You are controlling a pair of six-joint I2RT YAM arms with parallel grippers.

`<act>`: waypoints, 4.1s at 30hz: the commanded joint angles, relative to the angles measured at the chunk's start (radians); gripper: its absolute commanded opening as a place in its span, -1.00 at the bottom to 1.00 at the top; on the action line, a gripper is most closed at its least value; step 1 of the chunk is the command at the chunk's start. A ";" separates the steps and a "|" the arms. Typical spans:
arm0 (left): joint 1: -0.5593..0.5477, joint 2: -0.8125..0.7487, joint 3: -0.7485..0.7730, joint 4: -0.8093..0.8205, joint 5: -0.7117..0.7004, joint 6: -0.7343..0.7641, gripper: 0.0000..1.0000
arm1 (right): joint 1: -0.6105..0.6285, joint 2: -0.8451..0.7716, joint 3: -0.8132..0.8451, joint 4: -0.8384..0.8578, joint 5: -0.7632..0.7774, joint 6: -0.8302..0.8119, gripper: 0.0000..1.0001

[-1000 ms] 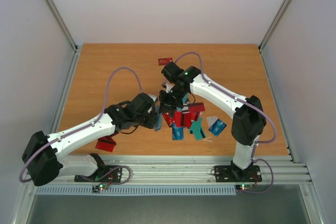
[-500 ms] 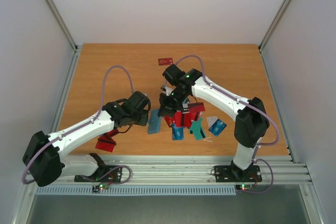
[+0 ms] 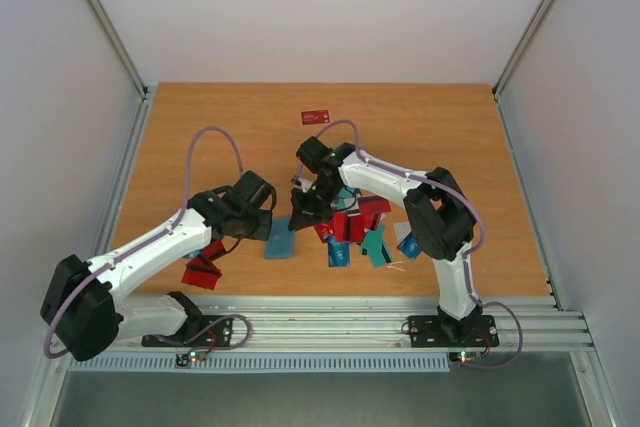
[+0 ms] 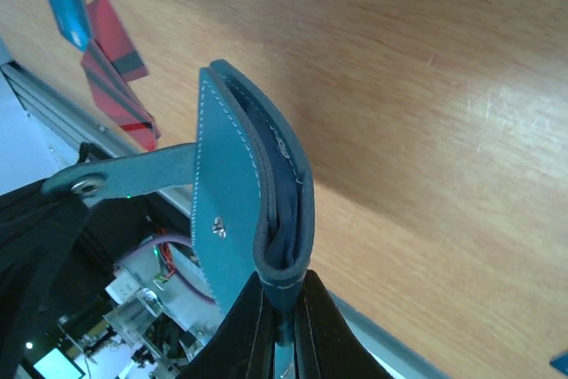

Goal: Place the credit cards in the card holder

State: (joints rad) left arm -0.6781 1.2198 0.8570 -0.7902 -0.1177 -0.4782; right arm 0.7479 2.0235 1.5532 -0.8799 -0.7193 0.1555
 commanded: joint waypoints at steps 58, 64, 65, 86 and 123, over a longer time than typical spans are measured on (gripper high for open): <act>0.011 -0.200 -0.151 0.135 0.169 -0.274 -0.99 | -0.010 0.058 -0.034 -0.064 0.026 -0.007 -0.31; 0.013 -0.200 -0.194 0.133 0.184 -0.288 -0.99 | -0.011 0.092 0.019 -0.100 0.036 -0.013 -0.54; 0.013 -0.199 -0.197 0.130 0.182 -0.287 -0.99 | -0.011 0.094 0.028 -0.110 0.041 -0.016 -0.60; 0.031 -0.082 0.105 -0.149 0.096 -0.084 -0.12 | -0.020 0.070 -0.044 -0.088 0.082 -0.014 -0.97; 0.029 0.234 -0.066 0.233 0.310 -0.019 -0.43 | -0.059 0.036 -0.112 -0.074 0.118 -0.009 -0.98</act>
State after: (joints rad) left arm -0.6491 1.4525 0.8009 -0.6167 0.2512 -0.4629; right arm 0.6987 2.0663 1.4715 -0.9646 -0.6102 0.1719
